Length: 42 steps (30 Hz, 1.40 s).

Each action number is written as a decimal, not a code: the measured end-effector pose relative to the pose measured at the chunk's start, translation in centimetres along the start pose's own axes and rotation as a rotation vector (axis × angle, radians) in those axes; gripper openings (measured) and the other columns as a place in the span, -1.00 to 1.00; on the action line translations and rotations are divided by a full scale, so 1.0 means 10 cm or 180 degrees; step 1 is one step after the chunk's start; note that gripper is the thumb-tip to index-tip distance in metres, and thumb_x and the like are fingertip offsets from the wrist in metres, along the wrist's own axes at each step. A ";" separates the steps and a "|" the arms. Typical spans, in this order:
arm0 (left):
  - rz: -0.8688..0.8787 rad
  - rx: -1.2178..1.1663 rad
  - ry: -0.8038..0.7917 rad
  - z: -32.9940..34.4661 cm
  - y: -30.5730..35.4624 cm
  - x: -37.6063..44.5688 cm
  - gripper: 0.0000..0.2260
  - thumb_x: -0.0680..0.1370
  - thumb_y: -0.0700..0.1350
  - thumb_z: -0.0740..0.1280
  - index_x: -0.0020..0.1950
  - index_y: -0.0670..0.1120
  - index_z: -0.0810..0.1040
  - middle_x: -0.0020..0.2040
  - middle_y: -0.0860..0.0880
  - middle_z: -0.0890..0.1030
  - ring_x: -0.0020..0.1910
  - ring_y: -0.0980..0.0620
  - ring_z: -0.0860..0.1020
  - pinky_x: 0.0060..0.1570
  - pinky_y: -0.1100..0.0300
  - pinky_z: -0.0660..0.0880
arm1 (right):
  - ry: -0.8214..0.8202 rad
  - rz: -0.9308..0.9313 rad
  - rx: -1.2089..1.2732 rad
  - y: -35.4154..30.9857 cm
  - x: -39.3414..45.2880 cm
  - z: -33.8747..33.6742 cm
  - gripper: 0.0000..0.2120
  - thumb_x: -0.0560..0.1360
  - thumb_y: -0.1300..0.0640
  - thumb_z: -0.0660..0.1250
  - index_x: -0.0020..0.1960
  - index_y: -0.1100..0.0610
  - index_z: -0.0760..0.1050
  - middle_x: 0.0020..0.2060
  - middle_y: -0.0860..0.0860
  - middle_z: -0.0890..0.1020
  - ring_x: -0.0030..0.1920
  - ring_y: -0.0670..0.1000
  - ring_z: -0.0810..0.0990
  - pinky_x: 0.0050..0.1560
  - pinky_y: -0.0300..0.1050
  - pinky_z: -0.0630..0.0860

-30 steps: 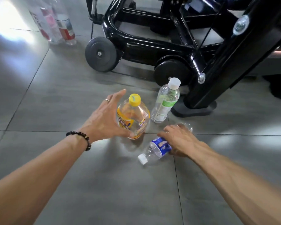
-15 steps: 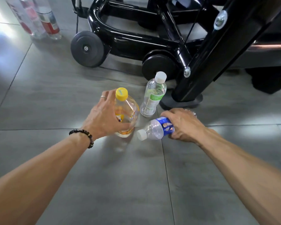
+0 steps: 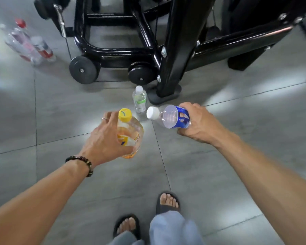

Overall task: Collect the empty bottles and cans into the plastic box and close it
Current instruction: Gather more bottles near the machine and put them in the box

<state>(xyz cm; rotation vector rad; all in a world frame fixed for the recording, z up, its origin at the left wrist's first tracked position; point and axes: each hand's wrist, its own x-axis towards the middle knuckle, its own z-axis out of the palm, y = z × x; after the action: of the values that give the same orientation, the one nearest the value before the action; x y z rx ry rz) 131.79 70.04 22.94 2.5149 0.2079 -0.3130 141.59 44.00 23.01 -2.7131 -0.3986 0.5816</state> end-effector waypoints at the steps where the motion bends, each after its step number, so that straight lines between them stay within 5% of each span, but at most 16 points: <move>1: 0.0073 0.0029 -0.0058 -0.11 0.16 -0.08 -0.30 0.17 0.08 0.52 0.20 0.15 0.24 0.05 0.13 0.29 -0.08 0.08 0.44 -0.13 0.18 0.36 | 0.0054 0.0042 0.0091 -0.03 -0.14 -0.15 -0.42 0.15 -0.15 0.34 0.16 -0.11 0.33 -0.02 0.00 0.52 0.02 0.13 0.48 0.00 0.12 0.53; 10: 0.0910 0.0325 -0.0607 -0.73 1.44 -0.61 -0.34 0.19 0.09 0.52 0.13 0.17 0.19 0.07 0.16 0.26 -0.16 0.14 0.44 -0.24 0.35 0.32 | 0.0905 0.0746 0.0855 -0.08 -1.39 -1.33 -0.45 0.26 -0.12 0.42 0.20 -0.05 0.36 0.03 -0.02 0.54 0.05 0.07 0.52 0.06 0.04 0.51; 18: 0.1616 0.0384 -0.1214 -0.44 2.58 -1.11 -0.29 0.18 0.10 0.52 0.19 0.23 0.19 0.11 0.19 0.25 -0.20 0.29 0.49 -0.22 0.34 0.38 | 0.1378 0.1416 0.1057 0.54 -2.75 -1.67 -0.48 0.26 -0.15 0.39 0.17 -0.05 0.37 -0.01 -0.04 0.55 0.03 0.06 0.52 0.05 0.07 0.53; 21: 0.1854 0.0509 -0.1408 -0.10 3.01 -1.43 -0.32 0.19 0.11 0.51 0.15 0.28 0.17 0.10 0.21 0.24 -0.24 0.29 0.51 -0.29 0.41 0.32 | 0.1530 0.1719 0.1154 0.92 -3.41 -1.61 -0.44 0.27 -0.13 0.41 0.22 -0.05 0.36 0.02 -0.05 0.55 0.06 0.06 0.52 0.10 0.07 0.51; 26: 0.2159 0.0592 -0.1649 0.67 3.74 -2.18 -0.32 0.17 0.11 0.51 0.06 0.34 0.11 0.07 0.23 0.23 -0.23 0.21 0.53 -0.20 0.18 0.47 | 0.1700 0.2150 0.1286 1.62 -4.68 -1.37 -0.41 0.30 -0.10 0.43 0.28 -0.04 0.35 0.06 -0.07 0.53 0.12 0.04 0.47 0.11 -0.02 0.45; 29: 0.2353 0.0602 -0.1836 1.24 4.16 -2.78 -0.31 0.17 0.10 0.52 0.09 0.33 0.13 0.08 0.24 0.23 -0.16 0.15 0.52 -0.17 0.21 0.45 | 0.1751 0.2415 0.1373 2.07 -5.56 -1.10 -0.42 0.27 -0.13 0.42 0.24 -0.07 0.36 0.04 -0.06 0.53 0.11 0.07 0.49 0.11 0.04 0.48; 33: 0.2523 0.0508 -0.2110 1.98 4.75 -3.57 -0.33 0.15 0.13 0.51 0.12 0.29 0.20 0.06 0.30 0.27 -0.15 0.32 0.51 -0.27 0.41 0.40 | 0.1718 0.2786 0.1400 2.64 -6.78 -0.79 -0.43 0.27 -0.11 0.41 0.25 -0.06 0.37 0.05 -0.01 0.55 0.09 0.12 0.52 0.08 0.07 0.49; 37: 0.2680 0.0463 -0.2416 2.63 5.34 -4.21 -0.35 0.17 0.12 0.51 0.12 0.29 0.21 0.10 0.38 0.26 -0.26 0.29 0.55 -0.25 0.28 0.49 | 0.1626 0.3245 0.1340 3.18 -7.77 -0.56 -0.39 0.29 -0.18 0.44 0.26 -0.06 0.33 0.07 0.01 0.54 0.05 0.14 0.50 0.04 0.06 0.49; 42: 0.3047 0.0618 -0.2689 3.44 5.92 -4.67 -0.31 0.20 0.10 0.51 0.21 0.24 0.21 0.13 0.22 0.30 -0.19 0.27 0.53 -0.23 0.33 0.48 | 0.1700 0.3636 0.1655 3.85 -8.46 -0.28 -0.35 0.21 -0.24 0.40 0.24 -0.08 0.33 0.03 -0.01 0.55 0.04 0.11 0.51 0.08 0.11 0.50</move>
<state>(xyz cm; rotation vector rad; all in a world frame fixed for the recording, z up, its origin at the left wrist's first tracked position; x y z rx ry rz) 93.75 -1.59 39.91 2.1146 -1.3345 -0.9378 76.28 -19.94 39.82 -2.2037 1.2975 0.1227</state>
